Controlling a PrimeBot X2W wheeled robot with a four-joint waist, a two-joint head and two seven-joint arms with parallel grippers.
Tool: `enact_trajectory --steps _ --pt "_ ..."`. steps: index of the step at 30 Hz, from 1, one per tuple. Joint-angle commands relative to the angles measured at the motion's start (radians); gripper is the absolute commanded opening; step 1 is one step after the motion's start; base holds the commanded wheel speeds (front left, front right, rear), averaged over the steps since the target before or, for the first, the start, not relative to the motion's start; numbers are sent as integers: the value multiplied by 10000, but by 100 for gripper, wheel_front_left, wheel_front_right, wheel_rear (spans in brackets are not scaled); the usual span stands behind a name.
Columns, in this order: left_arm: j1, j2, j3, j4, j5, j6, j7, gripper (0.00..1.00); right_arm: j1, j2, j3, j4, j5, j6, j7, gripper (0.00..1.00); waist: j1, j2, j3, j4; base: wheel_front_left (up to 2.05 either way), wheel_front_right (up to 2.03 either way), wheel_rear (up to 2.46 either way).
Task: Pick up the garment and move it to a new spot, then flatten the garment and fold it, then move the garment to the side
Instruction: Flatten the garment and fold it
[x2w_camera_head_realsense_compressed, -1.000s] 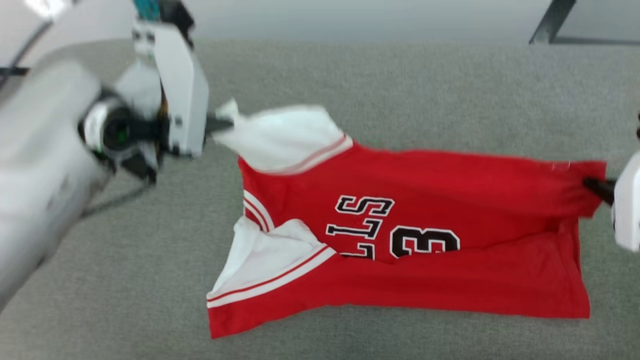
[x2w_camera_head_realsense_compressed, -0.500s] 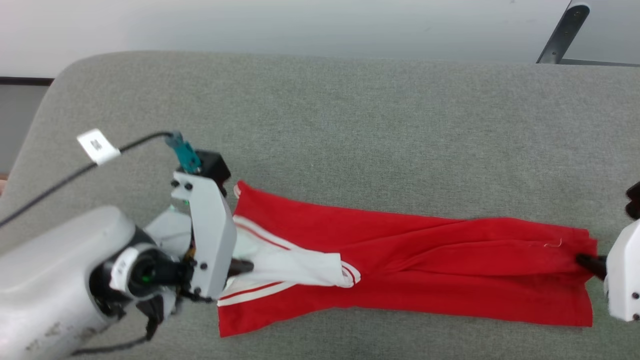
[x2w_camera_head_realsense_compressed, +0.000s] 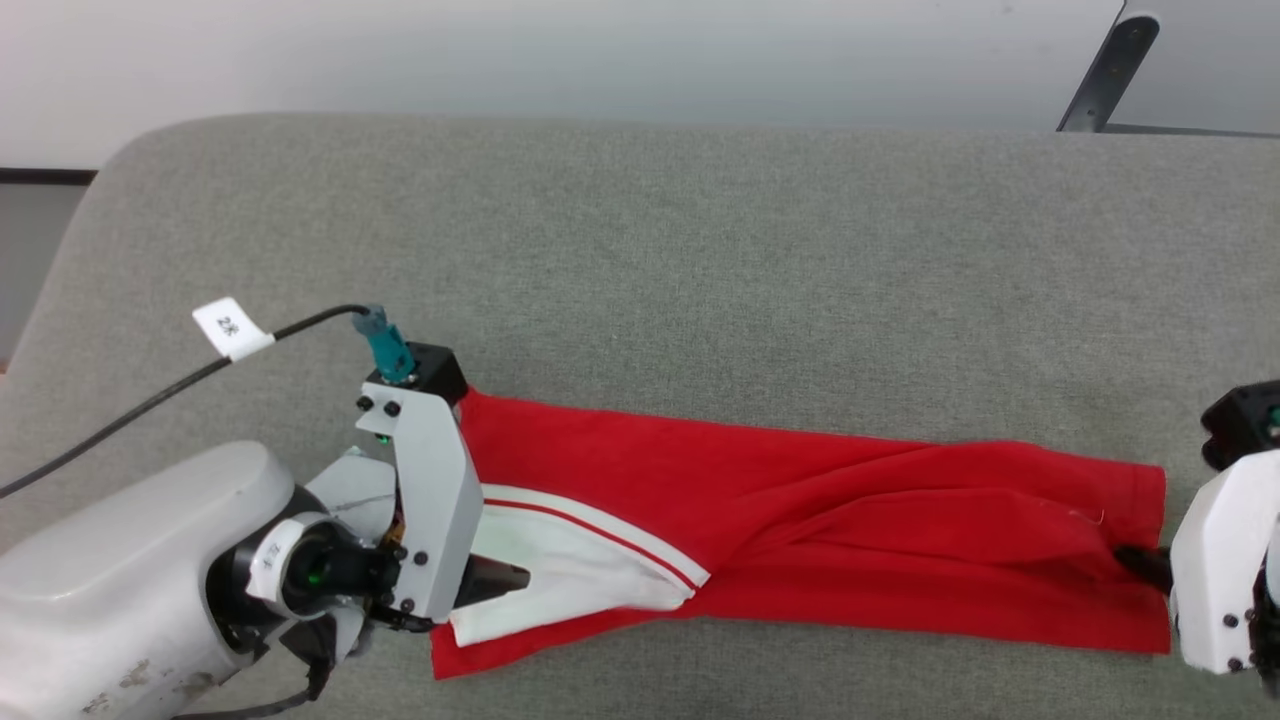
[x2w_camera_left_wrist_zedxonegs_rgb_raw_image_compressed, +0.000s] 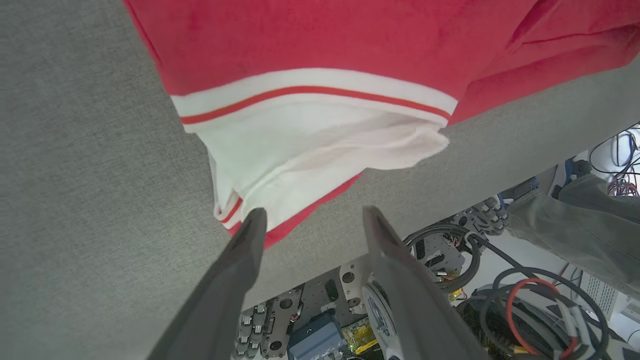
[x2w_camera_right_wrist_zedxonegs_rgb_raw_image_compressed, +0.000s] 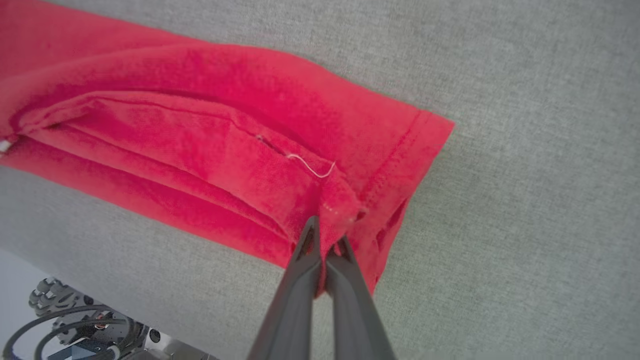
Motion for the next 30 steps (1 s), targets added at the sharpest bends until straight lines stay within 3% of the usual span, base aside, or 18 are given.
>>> enact_trajectory --steps 1,4,5,6,13,18,21,30 --pt "84 46 -15 42 28 36 20 100 165 -37 91 -88 -35 -7 78 13 0 0 -85 -4 0 0 0" --pt "192 103 35 59 -55 79 -72 100 312 -161 208 -229 22 -7 46 71 0 0 -217 1 0 0 0" --pt "235 123 78 68 -83 105 -131 100 378 -183 242 -243 51 -7 59 82 0 0 -264 -1 0 0 0" --pt "276 141 95 70 -87 123 -183 100 404 -232 267 -276 40 -7 33 100 0 0 -312 -1 0 0 0" --pt "562 439 266 53 296 164 -1070 100 553 -497 347 -377 52 -7 -329 100 0 0 -760 -31 0 0 0" --pt "939 569 594 -63 601 -132 -2386 100 736 -607 417 -537 -9 -7 -1223 100 0 0 -1111 -66 0 0 0" --pt "1266 613 817 -109 767 -417 -3377 100 781 -660 675 -647 -47 -7 -2305 100 0 0 -1320 -94 0 0 0" --pt "2464 638 1383 92 1489 -1068 -6714 100 1177 -1026 1594 -14 -785 -7 -7019 100 0 0 -1761 -104 0 0 0"
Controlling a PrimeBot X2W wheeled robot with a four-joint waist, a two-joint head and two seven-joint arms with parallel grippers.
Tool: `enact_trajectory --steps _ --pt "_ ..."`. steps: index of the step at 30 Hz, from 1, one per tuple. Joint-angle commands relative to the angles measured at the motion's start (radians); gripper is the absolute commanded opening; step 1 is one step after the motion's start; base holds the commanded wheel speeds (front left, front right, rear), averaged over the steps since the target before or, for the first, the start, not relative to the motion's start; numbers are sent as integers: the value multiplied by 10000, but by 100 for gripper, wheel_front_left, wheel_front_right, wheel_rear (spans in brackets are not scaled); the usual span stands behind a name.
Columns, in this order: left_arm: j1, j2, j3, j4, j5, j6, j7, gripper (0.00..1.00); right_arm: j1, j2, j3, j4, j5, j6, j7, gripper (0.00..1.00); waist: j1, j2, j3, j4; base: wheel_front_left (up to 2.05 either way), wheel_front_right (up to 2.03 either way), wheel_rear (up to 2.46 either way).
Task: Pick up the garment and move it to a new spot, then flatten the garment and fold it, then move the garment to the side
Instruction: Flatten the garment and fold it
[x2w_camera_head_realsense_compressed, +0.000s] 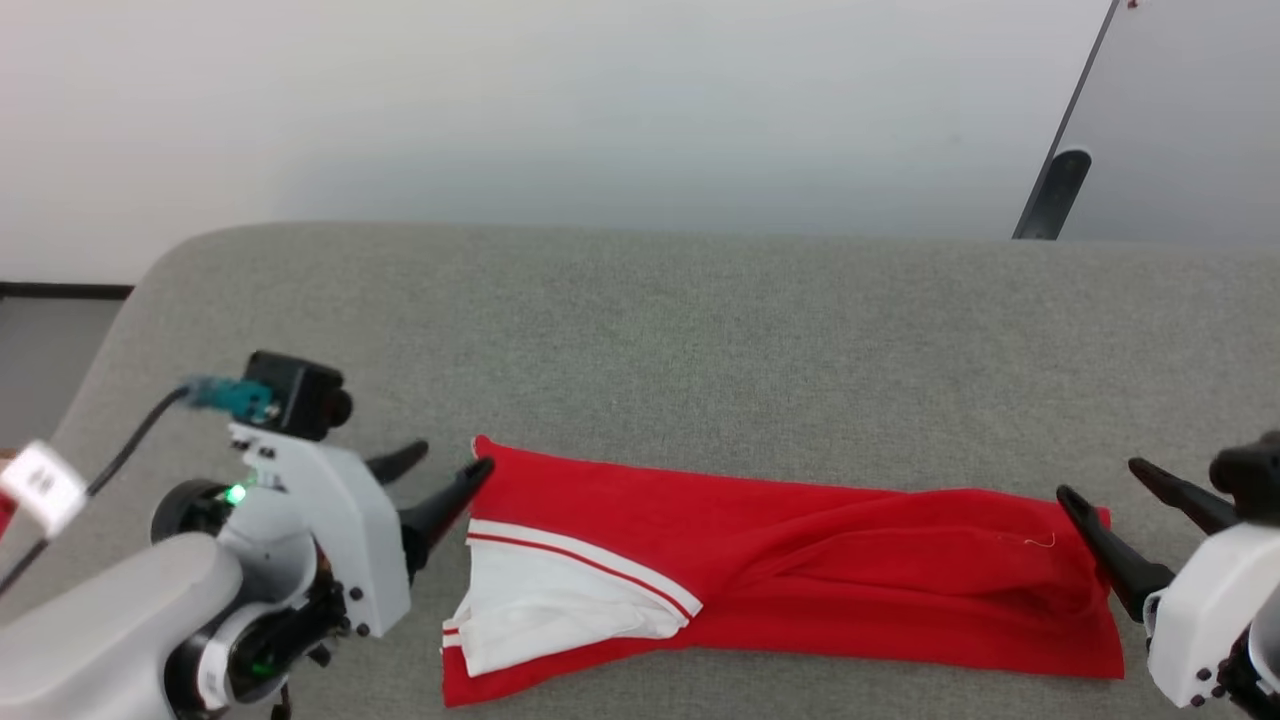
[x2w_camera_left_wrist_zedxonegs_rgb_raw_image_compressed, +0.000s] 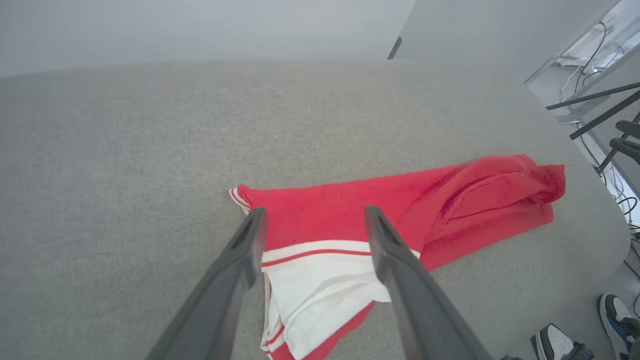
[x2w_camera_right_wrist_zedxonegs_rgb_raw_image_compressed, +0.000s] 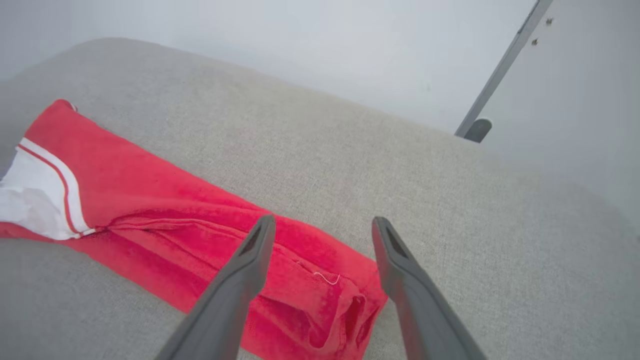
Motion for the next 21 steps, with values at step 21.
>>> enact_trajectory --steps 21 --pt "4541 -852 4079 546 3434 -234 -4554 100 1835 233 -1402 1786 -128 -9 -1933 100 0 0 -797 660 0 0 0"
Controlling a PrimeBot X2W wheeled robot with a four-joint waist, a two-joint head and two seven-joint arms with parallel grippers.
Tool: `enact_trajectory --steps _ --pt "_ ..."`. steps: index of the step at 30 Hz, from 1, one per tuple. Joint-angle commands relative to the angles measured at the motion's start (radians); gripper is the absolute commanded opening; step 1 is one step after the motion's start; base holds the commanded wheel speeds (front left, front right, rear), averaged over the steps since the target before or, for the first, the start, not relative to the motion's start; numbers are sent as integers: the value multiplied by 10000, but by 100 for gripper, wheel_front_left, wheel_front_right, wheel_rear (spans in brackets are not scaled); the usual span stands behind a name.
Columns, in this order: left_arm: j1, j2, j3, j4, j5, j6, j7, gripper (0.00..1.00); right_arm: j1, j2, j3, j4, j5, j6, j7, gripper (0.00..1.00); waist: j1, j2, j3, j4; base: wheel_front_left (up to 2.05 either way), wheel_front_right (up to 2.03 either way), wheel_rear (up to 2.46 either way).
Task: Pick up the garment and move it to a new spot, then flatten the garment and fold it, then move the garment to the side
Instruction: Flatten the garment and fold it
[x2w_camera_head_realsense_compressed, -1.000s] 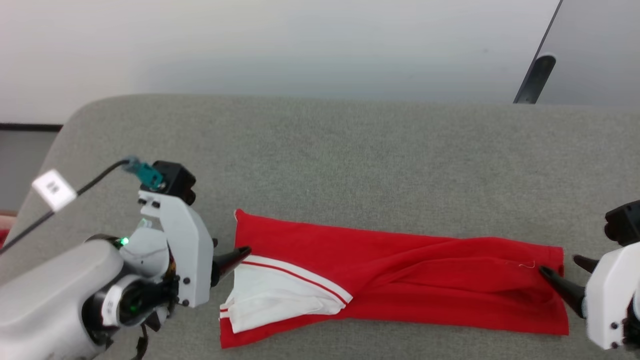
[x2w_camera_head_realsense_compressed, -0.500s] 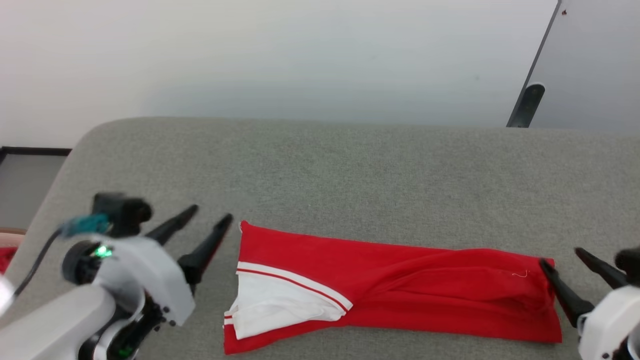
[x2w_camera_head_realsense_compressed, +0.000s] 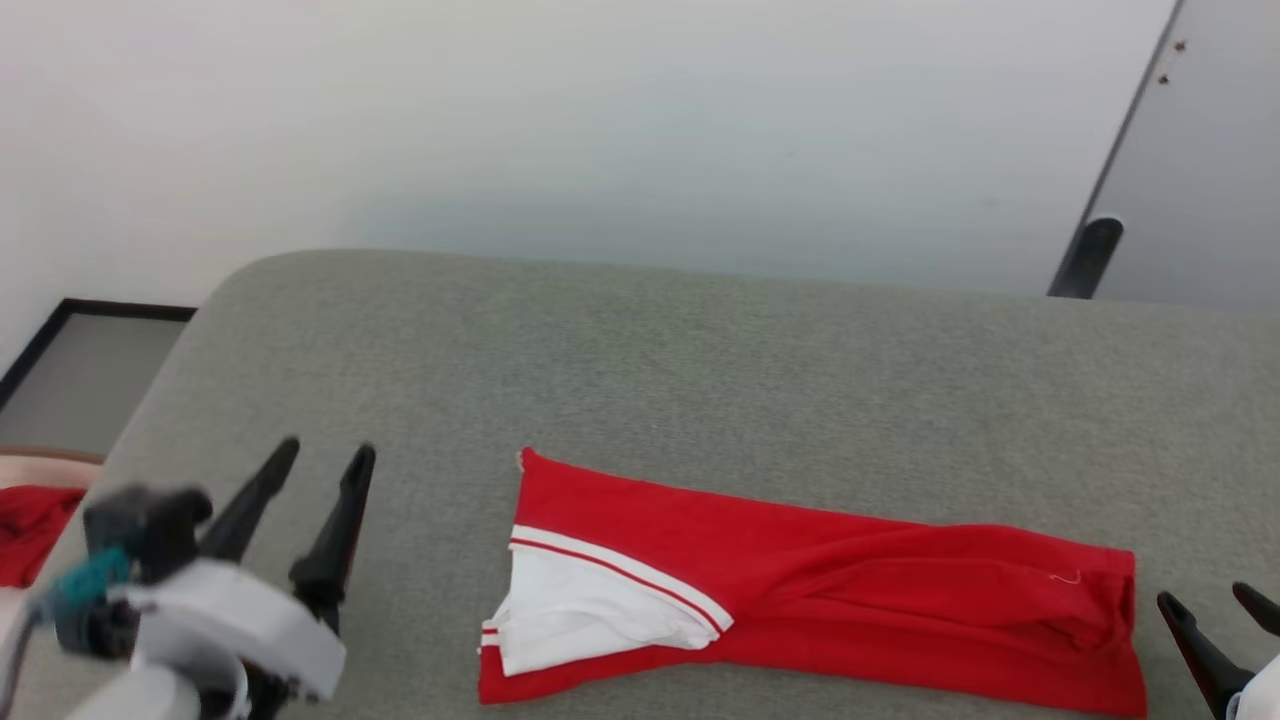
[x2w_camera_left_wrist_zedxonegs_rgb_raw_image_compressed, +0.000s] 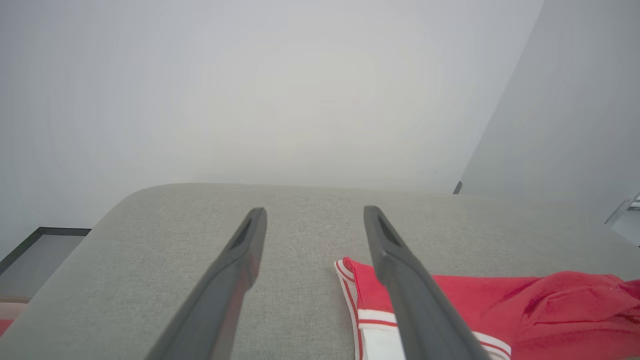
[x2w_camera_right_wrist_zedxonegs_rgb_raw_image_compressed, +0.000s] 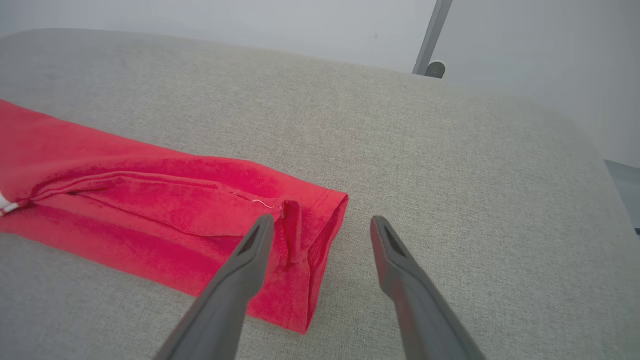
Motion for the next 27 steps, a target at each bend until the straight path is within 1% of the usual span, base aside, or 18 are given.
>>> enact_trajectory --steps 1,3,5,9,13,18,21,24,27 --pt "628 -315 573 -12 407 -99 -36 100 112 29 -103 29 104 -11 178 100 0 0 -94 176 0 0 0" --pt "1362 -798 1539 -32 1084 -252 -38 100 241 55 -215 81 58 -11 547 100 0 0 -130 303 0 0 0" --pt "2090 -1314 2331 -11 1665 -508 -37 100 238 90 -319 165 76 -11 881 100 0 0 -164 431 0 0 0" --pt "3173 -2264 3703 157 2687 -1199 -38 100 121 96 -500 433 193 -11 1616 100 0 0 -215 668 0 0 0" --pt "3875 -3245 4797 427 3349 -1927 -39 100 -59 -14 -583 747 201 -11 2468 100 0 0 -249 914 0 0 0" --pt "4201 -4202 5510 789 3876 -2754 -40 100 -479 -106 -626 1460 343 -11 3384 100 0 0 -217 1263 0 0 0" --pt "4142 -4631 5663 942 4168 -3045 -28 100 -778 -237 -586 1876 386 -11 3796 100 0 0 -80 1508 0 0 0" --pt "3966 -4916 5753 1036 4403 -3268 -28 100 -1116 -292 -582 2361 398 -11 4081 100 0 0 98 1733 0 0 0" --pt "3841 -5150 5820 1093 4635 -3373 -28 100 -1461 -227 -567 2895 406 -9 4380 100 0 0 299 1937 0 0 0"
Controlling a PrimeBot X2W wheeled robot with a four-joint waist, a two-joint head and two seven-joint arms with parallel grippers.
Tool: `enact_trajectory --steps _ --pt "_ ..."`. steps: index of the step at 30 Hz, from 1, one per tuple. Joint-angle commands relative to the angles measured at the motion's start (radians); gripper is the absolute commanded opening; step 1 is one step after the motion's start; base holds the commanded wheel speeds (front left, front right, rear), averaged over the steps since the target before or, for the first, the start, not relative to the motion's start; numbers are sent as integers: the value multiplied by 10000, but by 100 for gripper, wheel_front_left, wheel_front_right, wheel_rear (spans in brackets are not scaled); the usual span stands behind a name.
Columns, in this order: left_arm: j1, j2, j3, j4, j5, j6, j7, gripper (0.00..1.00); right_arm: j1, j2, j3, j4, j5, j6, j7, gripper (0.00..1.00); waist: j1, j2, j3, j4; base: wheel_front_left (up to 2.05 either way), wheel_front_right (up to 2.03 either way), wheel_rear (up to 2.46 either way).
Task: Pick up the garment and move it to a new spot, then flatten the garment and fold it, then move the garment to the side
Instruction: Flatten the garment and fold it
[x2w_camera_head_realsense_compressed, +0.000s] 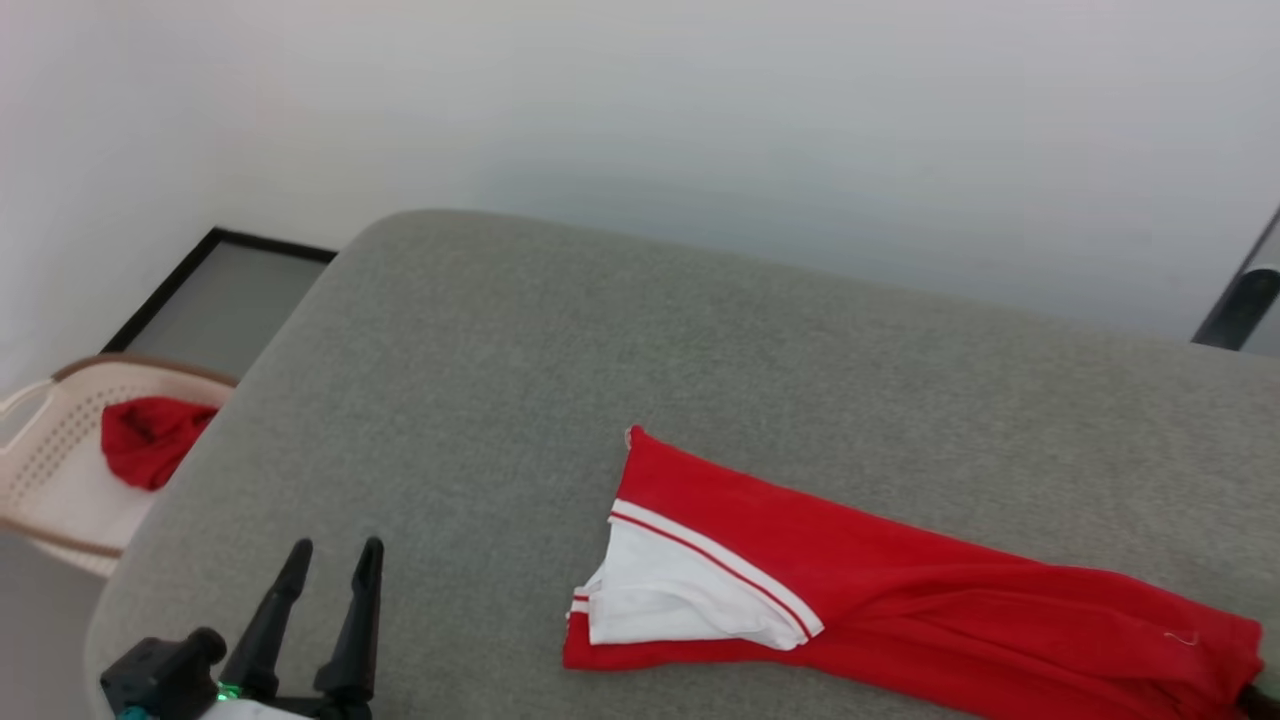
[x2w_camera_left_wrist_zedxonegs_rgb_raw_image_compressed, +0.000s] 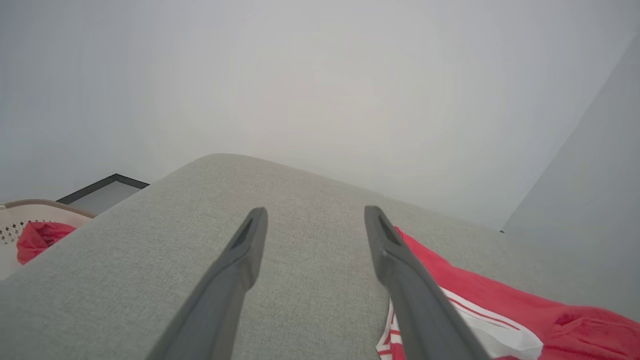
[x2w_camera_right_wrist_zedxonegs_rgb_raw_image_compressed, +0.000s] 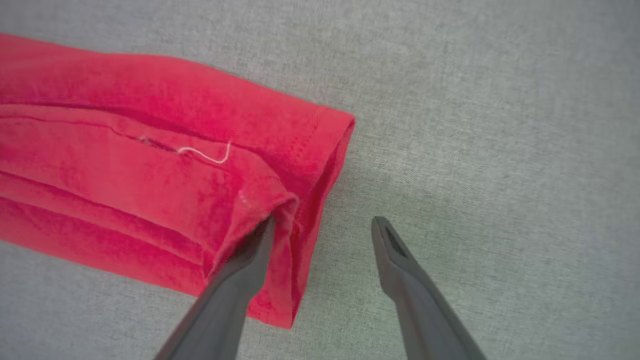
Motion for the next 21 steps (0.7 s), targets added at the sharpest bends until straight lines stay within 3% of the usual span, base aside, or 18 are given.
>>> enact_trajectory --steps 1,6,7,8,21 --pt "-147 -142 86 33 142 -86 -11 100 -272 98 46 290 5 -8 177 100 0 0 297 287 0 0 0" --pt "-311 -451 130 99 288 -162 -13 100 -794 308 102 1321 -145 -8 846 100 0 0 494 495 0 0 0" --pt "-348 -467 144 104 309 -162 -13 100 -890 365 155 1501 -136 -8 1036 63 0 0 519 517 0 0 0" --pt "-392 -498 151 113 303 -160 -13 100 -980 415 187 1625 -76 -3 1152 0 0 0 559 532 0 0 0" --pt "-493 -484 -99 107 -34 -175 -12 100 -1655 -306 -162 2416 -164 -14 800 0 0 0 767 470 0 0 0"
